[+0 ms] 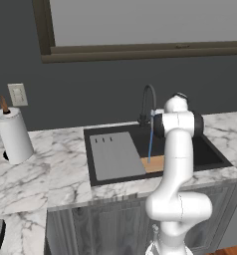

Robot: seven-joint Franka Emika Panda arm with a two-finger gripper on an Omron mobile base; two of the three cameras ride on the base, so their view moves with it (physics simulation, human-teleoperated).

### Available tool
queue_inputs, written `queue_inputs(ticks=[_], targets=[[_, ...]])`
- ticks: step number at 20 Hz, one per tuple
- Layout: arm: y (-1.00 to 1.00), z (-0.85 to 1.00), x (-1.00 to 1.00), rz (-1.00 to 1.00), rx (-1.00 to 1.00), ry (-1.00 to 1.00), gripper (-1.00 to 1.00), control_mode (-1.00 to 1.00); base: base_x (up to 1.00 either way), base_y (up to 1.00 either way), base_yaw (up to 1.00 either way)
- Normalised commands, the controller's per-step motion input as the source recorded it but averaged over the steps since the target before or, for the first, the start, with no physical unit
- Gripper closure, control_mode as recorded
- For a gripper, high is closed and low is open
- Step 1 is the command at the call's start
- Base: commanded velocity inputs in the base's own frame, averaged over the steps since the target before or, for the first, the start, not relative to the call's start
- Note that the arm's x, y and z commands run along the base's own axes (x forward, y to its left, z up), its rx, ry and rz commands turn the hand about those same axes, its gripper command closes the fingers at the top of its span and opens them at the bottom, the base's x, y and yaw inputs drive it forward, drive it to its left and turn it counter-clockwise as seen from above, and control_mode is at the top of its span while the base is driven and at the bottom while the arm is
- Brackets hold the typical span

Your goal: Turn on the sink faucet with hot water and rinse the cutting board for ten seconds, then turn off the faucet. Push the cutting board to reach the water if necessary.

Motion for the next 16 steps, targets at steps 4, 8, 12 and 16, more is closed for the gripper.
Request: queue_inputs(ticks=[4,8,12,16], targets=[[-0.75,-0.03,-0.08,0.00,0.03,0.00,1.00,-1.00,0.00,0.00,0.00],[-0.74,-0.06,-0.17,0.00,0.03,0.00,1.00,-1.00,0.00,0.00,0.00],[-0.73,-0.12,-0.31,0.00,0.02,0.00,1.00,-1.00,0.00,0.00,0.00],[-0.68,-0.15,-0.35,0.00,0.01,0.02,1.00,-1.00,0.00,0.00,0.00]])
